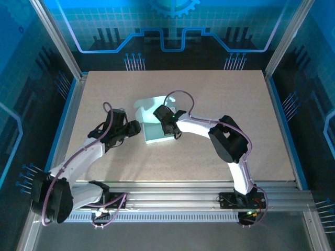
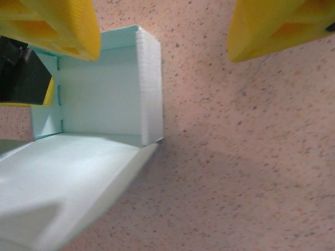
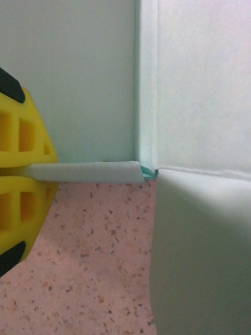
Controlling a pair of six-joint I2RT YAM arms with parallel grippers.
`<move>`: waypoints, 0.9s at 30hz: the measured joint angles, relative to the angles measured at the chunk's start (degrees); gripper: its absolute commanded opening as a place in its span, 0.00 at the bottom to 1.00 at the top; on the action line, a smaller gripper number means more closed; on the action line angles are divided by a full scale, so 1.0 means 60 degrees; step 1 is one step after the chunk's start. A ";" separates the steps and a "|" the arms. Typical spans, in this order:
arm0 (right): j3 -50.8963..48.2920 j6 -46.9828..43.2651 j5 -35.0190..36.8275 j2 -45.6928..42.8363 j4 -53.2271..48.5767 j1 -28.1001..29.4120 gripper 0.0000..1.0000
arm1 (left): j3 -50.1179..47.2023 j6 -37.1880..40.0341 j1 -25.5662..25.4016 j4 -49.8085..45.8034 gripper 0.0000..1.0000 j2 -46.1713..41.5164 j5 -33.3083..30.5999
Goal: Fold the paper box
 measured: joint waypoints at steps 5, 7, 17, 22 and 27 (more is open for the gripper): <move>0.1038 -0.0237 0.0783 0.0699 -0.1045 0.0120 0.00 | -0.0634 -0.0142 0.0543 0.0084 0.66 -0.0521 0.0262; 0.1475 -0.0237 0.1271 0.1024 -0.1508 0.0255 0.00 | -0.0710 -0.0142 0.0645 0.0135 0.65 -0.0550 0.0317; 0.1942 0.0135 0.3366 0.1701 -0.2492 0.0878 0.00 | -0.0903 -0.0142 0.0973 0.0688 0.66 -0.0557 0.0663; 0.1220 0.0146 0.2448 0.0984 -0.2229 0.0605 0.20 | -0.0951 -0.0138 0.1005 0.0743 0.66 -0.0557 0.0739; 0.1166 -0.0244 0.1453 0.0878 -0.2422 0.0244 0.36 | -0.0951 -0.0138 0.1013 0.0823 0.66 -0.0535 0.0914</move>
